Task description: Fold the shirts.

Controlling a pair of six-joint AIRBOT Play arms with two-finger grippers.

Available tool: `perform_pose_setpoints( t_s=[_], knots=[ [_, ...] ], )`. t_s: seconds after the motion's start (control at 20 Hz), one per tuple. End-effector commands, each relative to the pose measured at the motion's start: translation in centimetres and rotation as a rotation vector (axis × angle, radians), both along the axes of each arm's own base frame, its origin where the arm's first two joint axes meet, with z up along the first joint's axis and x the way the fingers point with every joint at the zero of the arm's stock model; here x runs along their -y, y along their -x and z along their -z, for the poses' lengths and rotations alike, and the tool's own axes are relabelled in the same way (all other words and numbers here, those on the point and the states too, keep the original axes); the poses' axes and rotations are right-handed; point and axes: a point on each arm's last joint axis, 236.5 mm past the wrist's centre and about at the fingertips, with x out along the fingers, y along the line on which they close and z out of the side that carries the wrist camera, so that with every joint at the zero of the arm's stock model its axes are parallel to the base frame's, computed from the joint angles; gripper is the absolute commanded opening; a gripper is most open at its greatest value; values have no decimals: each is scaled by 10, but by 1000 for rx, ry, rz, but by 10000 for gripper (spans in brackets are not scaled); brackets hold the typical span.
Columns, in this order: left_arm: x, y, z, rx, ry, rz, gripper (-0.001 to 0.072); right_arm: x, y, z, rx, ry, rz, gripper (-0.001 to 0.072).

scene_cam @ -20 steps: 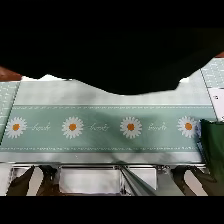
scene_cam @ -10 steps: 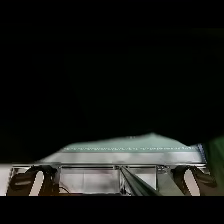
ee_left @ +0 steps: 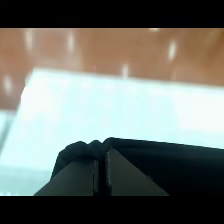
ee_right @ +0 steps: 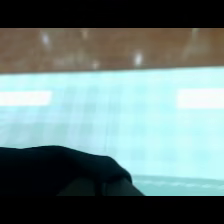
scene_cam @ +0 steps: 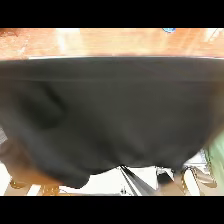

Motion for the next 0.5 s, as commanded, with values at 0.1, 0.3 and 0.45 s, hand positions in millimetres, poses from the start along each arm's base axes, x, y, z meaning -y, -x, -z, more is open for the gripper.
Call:
perform_pose_setpoints(
  t_s=[0.1, 0.3, 0.45],
  knots=[
    [9, -125, 121, -250, 79, 38, 24, -2, -103, 130, -191, -195, -124, 19],
    [5, -213, 214, -374, 93, 32, 24, 28, -194, 211, -287, -313, -67, 19],
    [5, -258, 288, -512, 161, -8, 24, 32, -245, 271, -398, -363, -79, 19]
  ],
)
